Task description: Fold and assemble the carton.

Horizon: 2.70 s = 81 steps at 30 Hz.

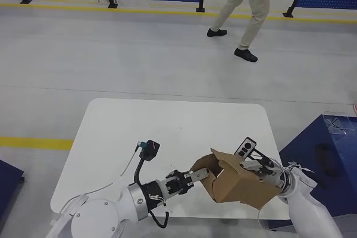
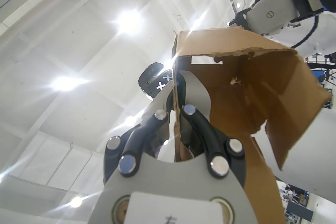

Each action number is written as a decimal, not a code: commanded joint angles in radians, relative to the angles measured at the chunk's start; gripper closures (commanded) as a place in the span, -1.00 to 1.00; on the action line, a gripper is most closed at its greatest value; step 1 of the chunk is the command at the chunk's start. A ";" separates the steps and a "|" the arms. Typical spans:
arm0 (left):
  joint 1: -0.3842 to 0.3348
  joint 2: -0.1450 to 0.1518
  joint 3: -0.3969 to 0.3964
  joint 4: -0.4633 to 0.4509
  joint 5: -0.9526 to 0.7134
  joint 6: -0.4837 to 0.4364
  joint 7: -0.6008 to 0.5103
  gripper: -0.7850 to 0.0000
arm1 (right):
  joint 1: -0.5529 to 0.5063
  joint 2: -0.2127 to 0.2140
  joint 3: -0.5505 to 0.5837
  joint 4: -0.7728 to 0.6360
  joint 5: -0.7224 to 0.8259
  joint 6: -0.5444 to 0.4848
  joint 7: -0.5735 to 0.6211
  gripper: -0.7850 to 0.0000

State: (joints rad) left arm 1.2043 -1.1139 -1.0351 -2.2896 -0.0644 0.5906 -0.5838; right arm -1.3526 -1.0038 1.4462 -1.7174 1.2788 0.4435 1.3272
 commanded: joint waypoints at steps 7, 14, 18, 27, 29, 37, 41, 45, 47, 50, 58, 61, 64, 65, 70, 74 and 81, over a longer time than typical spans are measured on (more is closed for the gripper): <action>-0.037 -0.009 0.020 0.011 -0.020 0.067 0.019 -1.00 | 0.008 0.007 0.052 -0.005 -0.107 -0.095 -0.014 1.00; 0.016 -0.007 -0.012 -0.042 -0.029 0.019 0.065 -1.00 | -0.003 0.016 0.097 -0.032 -0.300 -0.244 -0.041 1.00; 0.040 -0.005 -0.011 -0.060 0.014 0.020 0.087 -1.00 | -0.011 0.019 0.089 -0.046 -0.359 -0.272 -0.028 1.00; -0.028 -0.017 0.067 -0.014 0.083 0.177 0.105 -1.00 | -0.015 0.021 0.092 -0.049 -0.343 -0.276 -0.003 1.00; -0.043 -0.021 0.086 -0.002 0.085 0.183 0.102 -1.00 | -0.016 0.022 0.094 -0.049 -0.339 -0.274 -0.001 1.00; -0.082 -0.034 0.124 0.031 0.077 0.184 0.097 -1.00 | -0.019 0.022 0.071 -0.057 -0.335 -0.256 0.015 1.00; -0.093 -0.037 0.138 0.032 0.091 0.185 0.096 -1.00 | -0.015 0.021 0.063 -0.045 -0.304 -0.240 0.010 1.00; -0.071 -0.036 0.108 0.002 0.080 0.170 0.109 -1.00 | -0.001 0.016 0.062 0.012 -0.184 -0.163 -0.024 1.00; -0.047 -0.033 0.081 -0.027 0.071 0.144 0.113 -1.00 | 0.010 0.015 0.057 0.042 -0.136 -0.120 -0.035 1.00; 0.006 -0.025 0.023 -0.058 0.056 0.111 0.123 -1.00 | 0.022 0.011 0.039 0.081 -0.057 -0.042 -0.030 1.00; 0.044 -0.010 0.000 -0.047 0.094 0.099 0.037 -1.00 | 0.035 0.009 0.014 0.090 -0.026 0.026 -0.011 1.00; 0.028 -0.013 0.029 -0.033 0.104 0.093 0.027 -1.00 | 0.028 0.010 0.008 0.071 -0.034 0.035 -0.002 1.00; 0.008 -0.017 0.059 -0.018 0.117 0.108 0.026 -1.00 | 0.021 0.011 0.005 0.059 -0.049 0.038 0.006 1.00; 0.001 -0.019 0.066 -0.014 0.118 0.112 0.028 -1.00 | 0.019 0.011 0.005 0.056 -0.050 0.038 0.007 1.00; -0.006 -0.025 0.071 -0.024 0.108 0.122 0.050 -1.00 | 0.010 0.012 0.013 0.070 -0.018 0.059 -0.010 1.00; 0.029 -0.022 0.037 -0.060 0.100 0.089 0.070 -1.00 | 0.010 0.013 0.015 0.072 -0.014 0.063 -0.015 1.00; 0.119 -0.007 -0.121 -0.060 -0.002 -0.103 0.042 -1.00 | 0.004 0.011 0.005 0.068 0.006 0.086 -0.050 1.00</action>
State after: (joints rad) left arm 1.3094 -1.1240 -1.1253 -2.3500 -0.0630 0.5110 -0.5399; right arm -1.3480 -0.9925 1.4543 -1.6470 1.2774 0.5165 1.2904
